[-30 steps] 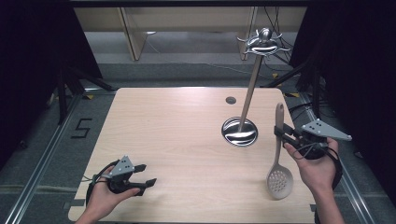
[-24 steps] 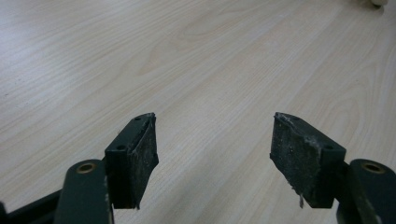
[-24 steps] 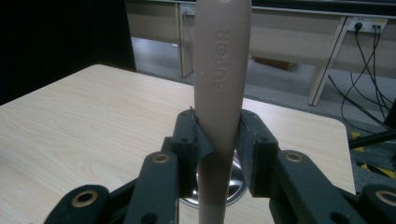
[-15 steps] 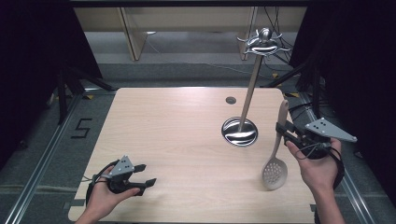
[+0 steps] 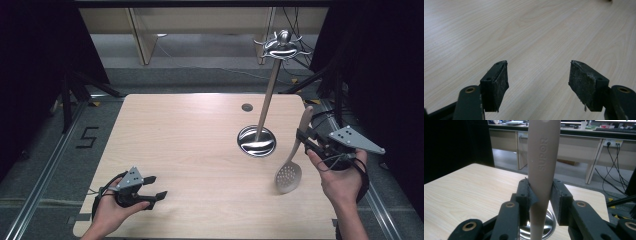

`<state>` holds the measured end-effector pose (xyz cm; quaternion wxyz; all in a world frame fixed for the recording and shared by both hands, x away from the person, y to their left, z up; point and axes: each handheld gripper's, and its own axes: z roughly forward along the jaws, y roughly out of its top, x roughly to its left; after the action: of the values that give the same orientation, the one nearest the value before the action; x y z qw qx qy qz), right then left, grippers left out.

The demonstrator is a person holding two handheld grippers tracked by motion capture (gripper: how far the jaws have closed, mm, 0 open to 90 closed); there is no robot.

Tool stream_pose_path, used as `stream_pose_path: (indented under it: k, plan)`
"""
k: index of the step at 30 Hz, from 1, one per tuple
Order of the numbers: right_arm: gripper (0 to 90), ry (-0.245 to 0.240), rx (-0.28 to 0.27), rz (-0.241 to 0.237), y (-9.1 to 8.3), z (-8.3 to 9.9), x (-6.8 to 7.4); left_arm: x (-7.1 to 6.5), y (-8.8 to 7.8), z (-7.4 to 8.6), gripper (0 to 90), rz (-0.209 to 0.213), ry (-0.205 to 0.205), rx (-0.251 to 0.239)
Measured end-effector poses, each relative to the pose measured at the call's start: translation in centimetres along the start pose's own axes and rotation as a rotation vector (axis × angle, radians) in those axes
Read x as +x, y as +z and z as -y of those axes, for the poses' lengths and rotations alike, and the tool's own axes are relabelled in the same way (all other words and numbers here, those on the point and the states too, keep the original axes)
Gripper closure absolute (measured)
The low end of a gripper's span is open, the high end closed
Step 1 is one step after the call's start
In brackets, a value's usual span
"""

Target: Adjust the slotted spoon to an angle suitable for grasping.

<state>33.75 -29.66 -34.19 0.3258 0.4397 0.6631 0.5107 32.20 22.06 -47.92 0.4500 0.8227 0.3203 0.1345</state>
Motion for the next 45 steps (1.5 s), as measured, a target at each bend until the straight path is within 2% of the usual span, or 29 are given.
stream_pose_path:
  k: [1,6,7,13,18,19,25,26,30,31,32,36,38,39,40,44,45]
  plan:
    - [70.6,0.012,-0.006,-0.002,-0.1,-0.1,0.1,0.0,0.0,0.0,30.9,0.000,0.000,0.000]
    - [70.6,0.012,-0.019,0.002,-0.2,-0.2,0.0,0.0,0.0,0.0,30.9,0.000,-0.001,-0.003]
    - [70.6,0.013,-0.018,0.002,-0.2,-0.2,0.1,-0.1,0.0,0.0,30.8,-0.001,-0.026,-0.002]
    - [70.6,0.013,-0.033,-0.001,-0.2,-0.4,0.0,-0.1,0.0,0.0,30.9,-0.002,-0.026,-0.002]
    - [70.6,-0.010,-0.048,0.004,-0.4,-0.8,0.0,-0.1,0.0,0.0,30.9,-0.001,-0.026,-0.002]
    - [70.6,0.007,-0.050,0.000,-0.4,-0.8,0.1,-0.1,0.0,0.0,30.9,-0.001,-0.026,-0.002]
    - [70.6,-0.003,-0.065,0.002,-0.4,-1.0,0.3,-0.1,0.0,0.0,30.9,-0.002,-0.026,-0.003]
    - [70.6,0.012,-0.058,0.005,-0.4,-1.1,0.4,-0.1,0.0,0.0,30.9,-0.002,-0.025,-0.003]
    - [70.6,-0.006,-0.066,0.003,-0.4,-1.3,0.4,-0.1,-0.1,0.0,30.9,0.006,-0.025,0.007]
    - [70.6,0.014,-0.066,0.006,-0.4,-1.3,0.6,-0.1,-0.1,0.0,30.9,0.004,-0.025,0.006]
    - [70.6,-0.008,-0.073,0.008,-0.4,-1.4,0.5,-0.1,-0.1,0.0,30.9,0.005,-0.026,0.006]
    - [70.6,0.005,-0.073,0.003,-0.3,-1.7,0.9,-0.1,-0.1,0.0,30.9,0.004,-0.025,0.005]
    - [70.6,-0.012,-0.081,0.005,-0.3,-1.8,0.8,-0.1,-0.1,0.0,30.9,0.005,-0.031,-0.001]
    - [70.6,0.005,-0.079,0.002,-0.2,-1.9,1.0,0.1,-0.1,-0.1,30.9,0.002,-0.004,0.000]
    - [70.6,-0.013,-0.085,0.003,-0.2,-2.0,0.9,0.1,-0.2,-0.1,30.9,0.000,0.001,0.005]
    - [70.6,0.006,-0.081,0.004,-0.1,-2.2,1.3,0.1,-0.2,-0.1,30.9,0.001,0.001,0.004]
    - [70.6,-0.003,-0.090,-0.002,0.0,-2.2,1.3,0.1,-0.2,-0.1,30.9,0.001,0.001,0.005]
